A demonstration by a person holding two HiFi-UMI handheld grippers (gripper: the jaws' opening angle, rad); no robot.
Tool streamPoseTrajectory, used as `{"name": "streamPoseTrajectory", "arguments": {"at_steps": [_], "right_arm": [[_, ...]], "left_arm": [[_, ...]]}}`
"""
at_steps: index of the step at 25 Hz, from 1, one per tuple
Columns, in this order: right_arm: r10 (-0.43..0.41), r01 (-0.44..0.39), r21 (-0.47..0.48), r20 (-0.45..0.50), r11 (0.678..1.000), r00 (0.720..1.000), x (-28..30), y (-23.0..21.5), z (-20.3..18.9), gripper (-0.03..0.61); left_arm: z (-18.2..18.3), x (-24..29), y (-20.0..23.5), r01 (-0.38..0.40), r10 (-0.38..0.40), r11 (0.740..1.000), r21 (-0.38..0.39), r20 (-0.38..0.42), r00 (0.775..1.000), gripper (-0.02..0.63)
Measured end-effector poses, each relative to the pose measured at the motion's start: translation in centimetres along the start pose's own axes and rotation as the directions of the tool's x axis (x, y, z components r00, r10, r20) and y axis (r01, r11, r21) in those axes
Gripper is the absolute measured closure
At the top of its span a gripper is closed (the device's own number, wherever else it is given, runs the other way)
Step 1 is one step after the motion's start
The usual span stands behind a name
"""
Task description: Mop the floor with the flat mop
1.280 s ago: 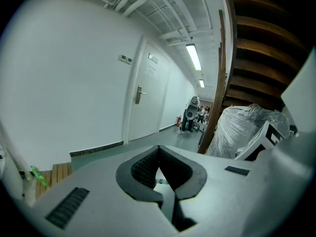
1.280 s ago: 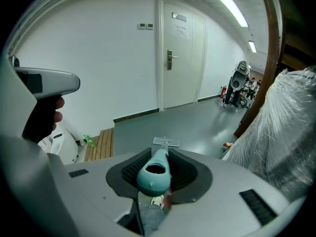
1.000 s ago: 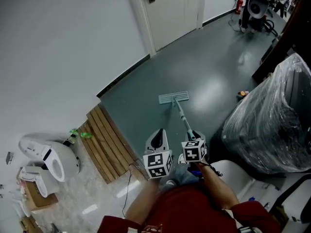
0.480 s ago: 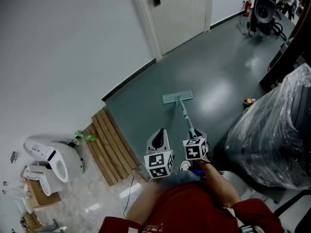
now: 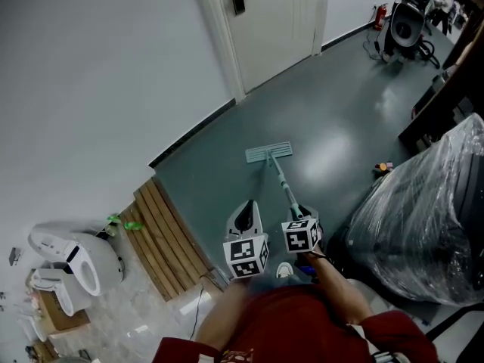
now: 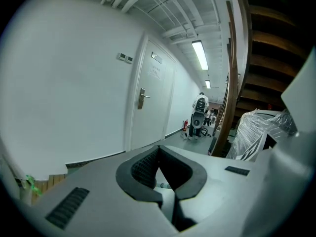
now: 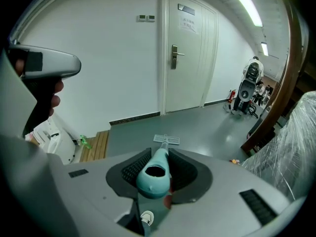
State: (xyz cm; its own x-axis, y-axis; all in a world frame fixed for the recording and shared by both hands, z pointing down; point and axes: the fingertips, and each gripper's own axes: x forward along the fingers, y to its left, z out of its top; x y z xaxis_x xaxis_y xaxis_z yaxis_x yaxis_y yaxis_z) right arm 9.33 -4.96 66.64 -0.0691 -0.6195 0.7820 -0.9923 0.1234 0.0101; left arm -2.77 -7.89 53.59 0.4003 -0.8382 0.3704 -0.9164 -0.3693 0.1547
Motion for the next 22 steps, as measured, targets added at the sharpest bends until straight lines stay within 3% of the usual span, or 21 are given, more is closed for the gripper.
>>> {"name": "streamPoseTrajectory", "arguments": {"at_steps": [22], "right_arm": [[-0.066, 0.068, 0.036, -0.044, 0.997, 0.997, 12.5, 3.5, 14.7, 0.462]], "left_arm": [[7.8, 12.9, 14.6, 0.027, -0.027, 0.999, -0.028, 0.002, 1.0, 0.598]]}}
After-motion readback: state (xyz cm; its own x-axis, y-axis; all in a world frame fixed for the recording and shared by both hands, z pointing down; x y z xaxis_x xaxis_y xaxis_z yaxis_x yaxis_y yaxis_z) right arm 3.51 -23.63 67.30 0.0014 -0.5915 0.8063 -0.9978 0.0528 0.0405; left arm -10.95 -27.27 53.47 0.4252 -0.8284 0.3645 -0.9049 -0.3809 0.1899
